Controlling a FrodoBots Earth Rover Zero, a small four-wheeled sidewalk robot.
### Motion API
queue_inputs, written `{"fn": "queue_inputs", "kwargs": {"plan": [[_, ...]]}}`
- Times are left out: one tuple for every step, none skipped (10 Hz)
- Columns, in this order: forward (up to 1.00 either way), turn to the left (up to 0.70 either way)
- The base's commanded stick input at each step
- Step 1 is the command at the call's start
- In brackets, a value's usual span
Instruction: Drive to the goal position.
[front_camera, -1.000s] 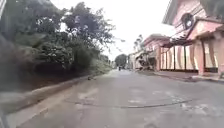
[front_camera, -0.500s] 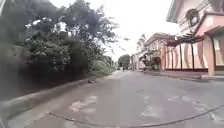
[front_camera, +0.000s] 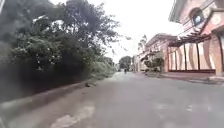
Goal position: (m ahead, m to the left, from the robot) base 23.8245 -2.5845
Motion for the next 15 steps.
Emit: {"fn": "queue_inputs", "kwargs": {"plan": [[1.00, -0.22], [1.00, -0.06], [1.00, 0.00], [1.00, 0.00], [1.00, 0.00], [1.00, 0.00], [1.00, 0.00], [1.00, 0.00], [1.00, 0.00], [1.00, 0.00], [1.00, -0.17], [1.00, -0.37], [1.00, -0.40], [1.00, -0.40], [1.00, -0.34]]}}
